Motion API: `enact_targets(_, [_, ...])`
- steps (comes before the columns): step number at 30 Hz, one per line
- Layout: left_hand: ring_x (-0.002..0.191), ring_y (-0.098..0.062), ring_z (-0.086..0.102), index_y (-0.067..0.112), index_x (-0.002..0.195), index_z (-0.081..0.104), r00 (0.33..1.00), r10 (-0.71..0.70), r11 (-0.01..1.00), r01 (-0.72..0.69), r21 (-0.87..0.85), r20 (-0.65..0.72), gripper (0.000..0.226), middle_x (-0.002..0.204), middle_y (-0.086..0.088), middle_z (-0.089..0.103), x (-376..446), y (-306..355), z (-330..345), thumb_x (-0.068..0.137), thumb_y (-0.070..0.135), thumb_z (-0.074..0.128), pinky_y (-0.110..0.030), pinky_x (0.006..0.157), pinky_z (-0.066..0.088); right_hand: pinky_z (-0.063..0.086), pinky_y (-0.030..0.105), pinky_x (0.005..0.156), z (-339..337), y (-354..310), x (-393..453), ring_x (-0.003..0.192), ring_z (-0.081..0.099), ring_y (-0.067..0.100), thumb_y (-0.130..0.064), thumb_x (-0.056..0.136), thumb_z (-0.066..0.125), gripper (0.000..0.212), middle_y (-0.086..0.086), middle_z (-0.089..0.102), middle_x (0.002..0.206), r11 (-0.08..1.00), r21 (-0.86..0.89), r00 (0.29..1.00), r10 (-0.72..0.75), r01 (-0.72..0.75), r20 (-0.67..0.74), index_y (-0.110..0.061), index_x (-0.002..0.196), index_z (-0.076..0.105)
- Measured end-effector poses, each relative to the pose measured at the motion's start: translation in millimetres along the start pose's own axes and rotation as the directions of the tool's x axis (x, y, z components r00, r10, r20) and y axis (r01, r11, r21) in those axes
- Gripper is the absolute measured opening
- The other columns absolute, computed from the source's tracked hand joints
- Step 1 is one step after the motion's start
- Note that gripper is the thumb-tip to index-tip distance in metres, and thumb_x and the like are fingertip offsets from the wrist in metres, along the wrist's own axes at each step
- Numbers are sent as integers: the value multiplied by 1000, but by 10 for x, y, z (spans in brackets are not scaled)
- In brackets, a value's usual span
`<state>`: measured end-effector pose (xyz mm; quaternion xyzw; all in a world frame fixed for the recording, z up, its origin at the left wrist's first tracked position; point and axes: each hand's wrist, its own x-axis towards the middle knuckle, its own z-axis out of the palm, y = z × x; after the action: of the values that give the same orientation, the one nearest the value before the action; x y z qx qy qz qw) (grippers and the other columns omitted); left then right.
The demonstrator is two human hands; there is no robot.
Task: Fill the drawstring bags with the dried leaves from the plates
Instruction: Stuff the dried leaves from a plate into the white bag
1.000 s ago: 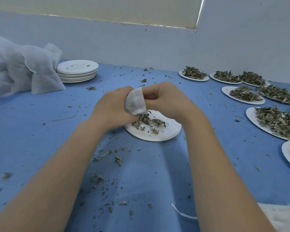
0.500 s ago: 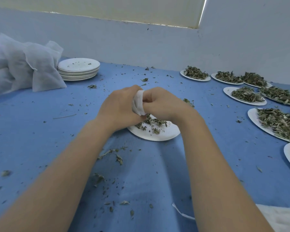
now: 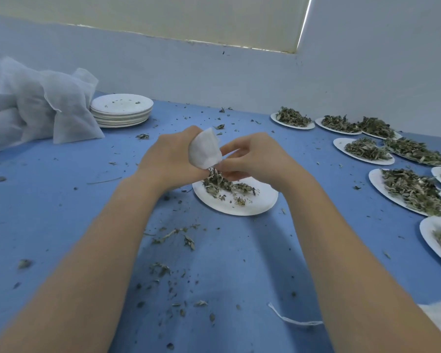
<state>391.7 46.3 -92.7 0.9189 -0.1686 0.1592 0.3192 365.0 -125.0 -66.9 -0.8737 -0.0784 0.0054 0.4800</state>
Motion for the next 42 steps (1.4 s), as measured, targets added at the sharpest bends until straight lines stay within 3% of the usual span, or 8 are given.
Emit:
enact_targets(7, [90,-24,52,27,110,51,999,-22,1000,22,13,34,46,95,0,58,13,-71,-106,67,30,69,-38,74,49,34,2,44,-42,63,144,66,54,3,-13,85,59,18,-6,69,87,875,-483,995,-26,-24,-96,-25,88,73])
enact_targets(11, [88,-24,52,24,106,52,999,-19,999,17,31,45,42,92,-1,58,9,-111,-114,69,25,69,-37,70,48,35,16,80,67,76,255,111,52,13,-15,93,47,36,-4,56,128,784,-620,999,-9,35,45,-27,125,57])
enact_targets(15, [81,-22,51,21,102,53,1000,-28,999,28,-24,1,38,83,2,55,10,-112,-93,68,26,69,-33,65,44,43,27,80,197,124,285,99,54,18,-23,92,49,40,-2,56,123,753,-653,978,65,82,197,-33,130,51])
enact_targets(22, [80,-23,47,22,96,49,998,-57,998,57,-12,-10,31,77,4,50,16,-151,-78,71,22,68,-28,55,34,39,19,75,-10,245,201,105,54,7,-38,85,61,24,-16,60,101,742,-663,989,-4,103,149,-34,109,65])
enact_targets(28, [84,-23,49,20,100,52,997,-73,997,73,-14,-3,33,85,0,56,-3,-127,-63,72,24,67,-31,61,39,36,25,95,135,240,244,119,46,11,-46,87,56,38,-12,48,132,760,-627,967,-12,173,253,-32,123,57])
enact_targets(34, [86,-24,50,20,104,52,997,-80,997,80,-12,15,35,89,-2,56,-1,-120,-63,73,23,66,-31,65,42,29,21,82,-44,318,103,111,45,8,-51,84,59,34,-14,51,123,746,-648,976,-10,151,216,-36,115,61])
enact_targets(39, [88,-21,42,21,108,51,996,-84,996,83,21,37,37,92,-1,56,-6,-100,-28,74,24,66,-32,68,42,33,28,81,-53,282,111,119,44,16,-72,72,57,70,-5,47,127,693,-721,985,114,12,126,-36,132,47])
enact_targets(42, [90,-23,49,23,109,51,996,-79,997,78,29,49,38,94,-1,58,0,-100,-17,74,23,66,-34,71,46,36,22,64,43,267,125,92,50,11,-61,78,61,58,-8,51,97,670,-741,992,74,27,104,-26,124,58])
